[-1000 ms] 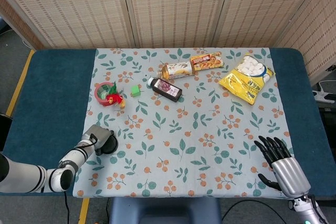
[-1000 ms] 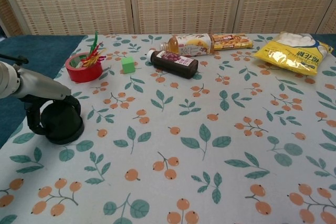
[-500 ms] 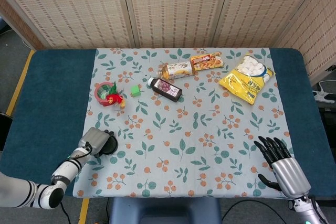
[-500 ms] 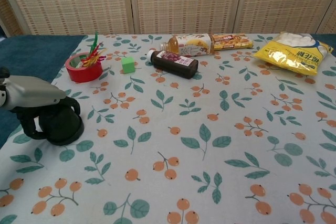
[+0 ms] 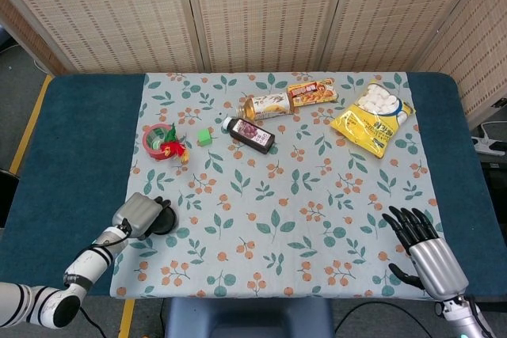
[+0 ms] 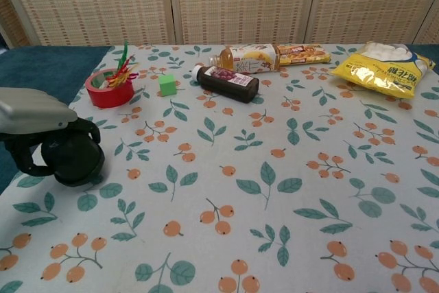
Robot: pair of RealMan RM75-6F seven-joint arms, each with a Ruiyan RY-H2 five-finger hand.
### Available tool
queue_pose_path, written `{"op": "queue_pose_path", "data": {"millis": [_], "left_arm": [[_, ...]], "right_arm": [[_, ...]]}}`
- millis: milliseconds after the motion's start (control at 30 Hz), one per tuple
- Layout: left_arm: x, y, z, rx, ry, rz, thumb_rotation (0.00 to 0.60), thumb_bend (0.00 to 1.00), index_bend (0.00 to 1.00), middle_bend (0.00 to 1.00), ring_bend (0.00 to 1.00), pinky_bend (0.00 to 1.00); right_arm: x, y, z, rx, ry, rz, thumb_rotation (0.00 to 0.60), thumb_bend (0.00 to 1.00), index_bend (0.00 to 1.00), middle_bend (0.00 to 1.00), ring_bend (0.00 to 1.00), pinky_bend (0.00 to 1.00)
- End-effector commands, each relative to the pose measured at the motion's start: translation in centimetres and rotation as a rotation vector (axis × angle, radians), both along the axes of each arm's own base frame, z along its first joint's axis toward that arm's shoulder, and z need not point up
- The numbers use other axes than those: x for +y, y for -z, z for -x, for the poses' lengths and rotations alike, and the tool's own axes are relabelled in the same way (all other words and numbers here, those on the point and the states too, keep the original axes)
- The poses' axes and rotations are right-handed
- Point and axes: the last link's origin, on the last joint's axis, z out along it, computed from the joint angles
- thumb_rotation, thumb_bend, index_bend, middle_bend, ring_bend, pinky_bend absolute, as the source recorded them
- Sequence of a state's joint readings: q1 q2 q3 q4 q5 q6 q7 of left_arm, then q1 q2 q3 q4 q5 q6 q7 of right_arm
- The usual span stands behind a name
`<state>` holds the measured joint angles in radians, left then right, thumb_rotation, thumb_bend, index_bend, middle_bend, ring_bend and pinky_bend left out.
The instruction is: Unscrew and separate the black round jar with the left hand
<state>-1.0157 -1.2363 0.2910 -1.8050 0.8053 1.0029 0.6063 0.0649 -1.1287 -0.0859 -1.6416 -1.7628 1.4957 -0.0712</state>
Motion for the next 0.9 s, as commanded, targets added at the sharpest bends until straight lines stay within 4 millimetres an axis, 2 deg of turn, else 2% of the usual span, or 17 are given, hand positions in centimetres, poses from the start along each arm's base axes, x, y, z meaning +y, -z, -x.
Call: {"op": "queue_pose_path", "data": {"millis": [33,267,433,467,533,633,733,833,900], "left_arm": [[0.1,-0.5,-0.1,-0.003,-0.007,-0.016,0.600,0.80,0.78,0.86,0.68,0.91],[0.3,-2.7,-0.9,-0.008,0.001,-0.080,0.600,0.81,0.78,0.86,0.69,0.91],[-0.1,-6.2,-3.9,-0.076,0.023,-0.151,0.600,0.81,0.78,0.86,0.69,0.92],[-0.4,-6.9,-5.1,-0.107,0.044,-0.165,0.600,0.81,0.78,0.86,0.69,0.92],[-0.9,-7.4,-6.0,-0.134,0.060,-0.166,0.600,0.81,0.78,0.86,0.69,0.92],[-0.8,-6.0,-5.7,-0.094,0.069,-0.138,0.600,0.81,0.78,0.86,0.69,0.92],[0.2,-1.8,-3.0,-0.008,0.012,-0.075,0.600,0.80,0.78,0.86,0.69,0.92],[1.2,1.5,-0.7,0.056,-0.030,-0.070,0.600,0.79,0.79,0.86,0.69,0.92],[1.3,2.3,-0.3,0.057,-0.052,-0.059,0.600,0.79,0.79,0.86,0.69,0.92]], "right_arm": [[0.0,0.0,0.0,0.000,-0.001,-0.002,0.600,0.12,0.00,0.00,0.00,0.00],[0.1,0.0,0.0,-0.004,-0.003,-0.003,0.600,0.12,0.00,0.00,0.00,0.00],[0.0,0.1,0.0,-0.001,-0.002,-0.006,0.600,0.12,0.00,0.00,0.00,0.00],[0.0,0.1,0.0,0.000,0.000,-0.005,0.600,0.12,0.00,0.00,0.00,0.00],[-0.1,0.1,0.1,0.001,0.003,-0.007,0.600,0.12,0.00,0.00,0.00,0.00],[-0.2,0.4,0.0,0.004,0.004,-0.014,0.600,0.12,0.00,0.00,0.00,0.00],[-0.3,0.6,0.0,0.009,0.002,-0.022,0.600,0.12,0.00,0.00,0.00,0.00],[-0.3,0.6,-0.1,0.006,-0.002,-0.020,0.600,0.12,0.00,0.00,0.00,0.00],[-0.2,0.4,-0.2,-0.001,-0.002,-0.014,0.600,0.12,0.00,0.00,0.00,0.00]]}}
